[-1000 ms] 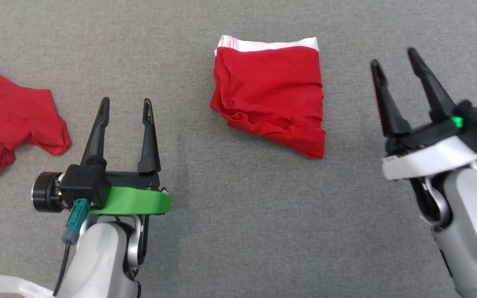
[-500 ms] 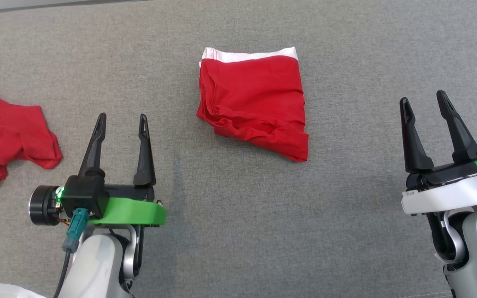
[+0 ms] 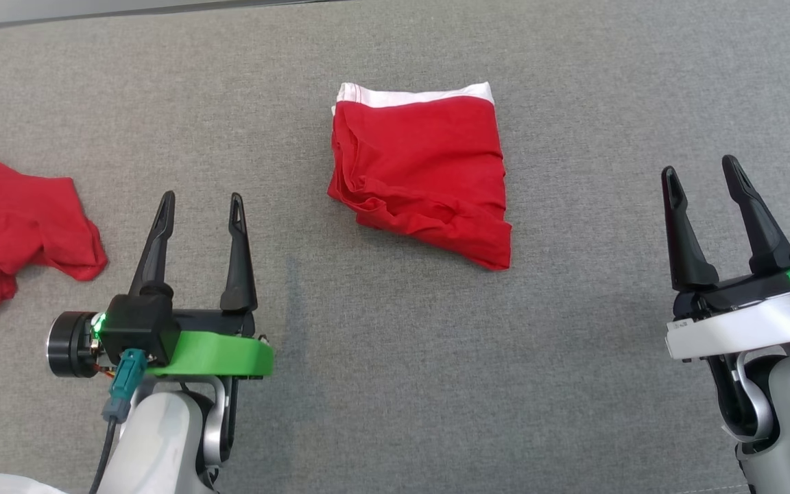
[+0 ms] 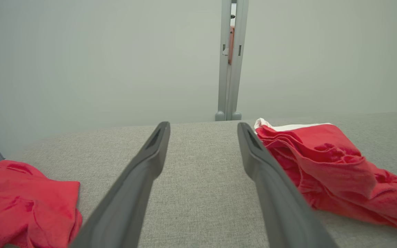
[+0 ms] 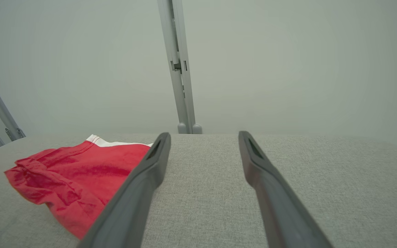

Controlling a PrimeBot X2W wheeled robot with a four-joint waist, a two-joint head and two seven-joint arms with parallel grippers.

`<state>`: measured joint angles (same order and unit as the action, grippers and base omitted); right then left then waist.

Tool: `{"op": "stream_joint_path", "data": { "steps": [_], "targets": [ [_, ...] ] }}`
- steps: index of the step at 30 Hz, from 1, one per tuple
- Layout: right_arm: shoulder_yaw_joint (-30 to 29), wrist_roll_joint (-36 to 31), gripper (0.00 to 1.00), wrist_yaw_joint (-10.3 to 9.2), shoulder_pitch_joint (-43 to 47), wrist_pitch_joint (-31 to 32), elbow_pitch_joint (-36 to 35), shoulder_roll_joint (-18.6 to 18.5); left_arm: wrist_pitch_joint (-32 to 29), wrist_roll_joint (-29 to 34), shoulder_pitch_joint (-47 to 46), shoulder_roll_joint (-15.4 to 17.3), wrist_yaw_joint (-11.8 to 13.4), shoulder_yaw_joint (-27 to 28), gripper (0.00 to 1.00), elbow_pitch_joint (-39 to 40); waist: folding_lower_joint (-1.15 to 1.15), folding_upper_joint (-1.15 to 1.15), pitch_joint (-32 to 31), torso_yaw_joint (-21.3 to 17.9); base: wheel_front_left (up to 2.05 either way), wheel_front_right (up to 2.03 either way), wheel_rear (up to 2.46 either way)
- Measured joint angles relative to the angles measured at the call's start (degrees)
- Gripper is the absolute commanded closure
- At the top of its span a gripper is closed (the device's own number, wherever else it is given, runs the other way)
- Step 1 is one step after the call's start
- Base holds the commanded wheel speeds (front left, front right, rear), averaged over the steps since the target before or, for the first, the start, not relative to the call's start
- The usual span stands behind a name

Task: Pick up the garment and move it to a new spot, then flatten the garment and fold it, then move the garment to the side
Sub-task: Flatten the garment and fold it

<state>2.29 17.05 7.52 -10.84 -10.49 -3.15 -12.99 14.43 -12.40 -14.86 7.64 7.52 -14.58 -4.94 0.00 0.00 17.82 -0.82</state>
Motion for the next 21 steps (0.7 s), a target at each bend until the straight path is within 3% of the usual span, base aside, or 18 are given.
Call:
{"op": "stream_joint_path", "data": {
  "steps": [1,2,3,9,21],
  "targets": [
    [0.0,0.2,0.06,0.0,0.0,0.1,0.0,0.0,0.0,0.0,0.0,0.0,0.0,0.0,0.0,0.1,0.0,0.0,0.1,0.0,0.0,0.0,0.0],
    [0.0,0.5,0.65,0.0,0.0,0.2,0.1,-0.1,0.0,0.0,0.0,0.1,0.0,-0.1,0.0,0.2,0.0,0.0,0.3,0.1,0.0,0.0,0.0],
    [0.2,0.7,1.0,0.0,-0.1,0.4,0.4,-0.3,0.0,0.0,-0.1,0.1,0.0,-0.2,0.0,0.4,0.0,0.0,0.5,0.1,0.0,0.0,0.0],
    [4.7,3.3,1.0,0.0,-5.1,1.0,5.5,-3.6,0.0,0.0,-1.7,0.0,0.0,-0.7,0.0,1.2,0.0,0.0,2.6,0.8,0.0,0.0,0.0],
    [26.6,11.3,1.0,0.0,-21.7,-0.2,22.5,-6.6,0.5,0.4,-4.9,-1.5,-0.7,-2.3,0.0,0.8,0.0,0.0,6.4,5.0,0.0,0.0,0.0]
  ]
}}
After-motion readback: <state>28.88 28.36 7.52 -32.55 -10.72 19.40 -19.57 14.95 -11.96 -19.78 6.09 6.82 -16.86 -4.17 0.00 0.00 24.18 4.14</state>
